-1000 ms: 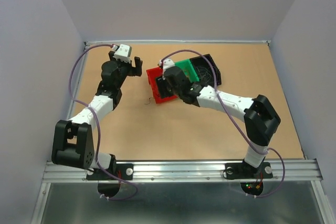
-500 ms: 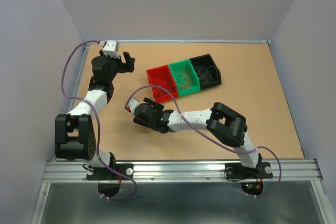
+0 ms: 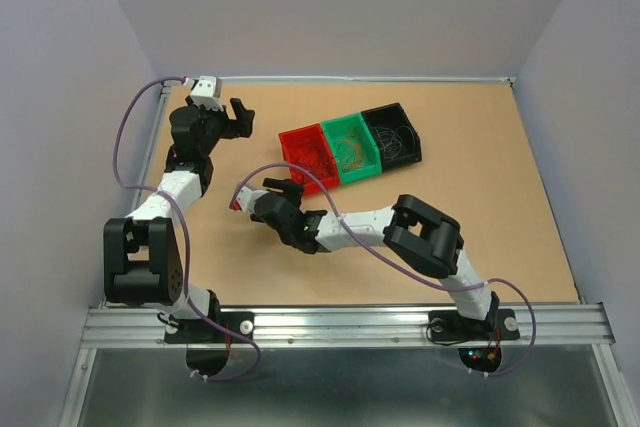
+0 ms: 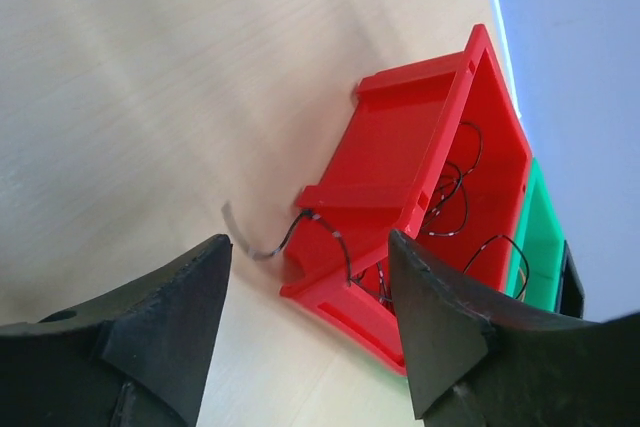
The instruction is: Untangle the cables
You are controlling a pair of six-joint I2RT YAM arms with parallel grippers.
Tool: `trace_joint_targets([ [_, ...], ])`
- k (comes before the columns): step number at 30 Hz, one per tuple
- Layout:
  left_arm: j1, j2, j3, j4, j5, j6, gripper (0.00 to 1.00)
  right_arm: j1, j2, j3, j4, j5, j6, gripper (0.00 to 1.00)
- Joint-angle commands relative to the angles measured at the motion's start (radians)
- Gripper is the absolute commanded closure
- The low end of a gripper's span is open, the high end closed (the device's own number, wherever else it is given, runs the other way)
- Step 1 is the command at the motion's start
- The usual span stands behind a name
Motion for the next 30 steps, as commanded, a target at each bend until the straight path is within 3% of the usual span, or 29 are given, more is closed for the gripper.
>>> trace_joint_targets([
  [1,0.002,-0.024,0.045,0.042,0.020,-0.007,0.09,0.006,0.044,0.020,0.099,0.036,-0.078,0.32],
  [6,0.002,-0.020,0.045,0.042,0.023,-0.009,0.09,0.006,0.079,0.032,0.110,0.060,-0.100,0.44],
  [7,0.002,-0.017,0.046,0.040,0.026,-0.009,0.09,0.005,0.081,0.035,0.116,0.060,-0.097,0.55],
  [9,0.002,-0.014,0.048,0.042,0.027,-0.007,0.09,0.003,0.078,0.037,0.116,0.051,-0.082,0.67],
  [10,0.002,-0.012,0.048,0.042,0.028,-0.007,0.09,0.002,0.066,0.032,0.118,0.047,-0.065,0.84],
  [13,0.002,-0.009,0.051,0.040,0.028,-0.006,0.09,-0.009,0.000,0.015,0.119,-0.002,0.007,1.00],
  [20,0.002,-0.006,0.051,0.040,0.039,-0.004,0.09,-0.069,-0.202,-0.089,0.101,-0.229,0.230,0.99],
  [30,0.002,-0.006,0.052,0.037,0.042,0.001,0.09,-0.283,-0.253,-0.066,-0.031,-0.596,0.596,0.99],
])
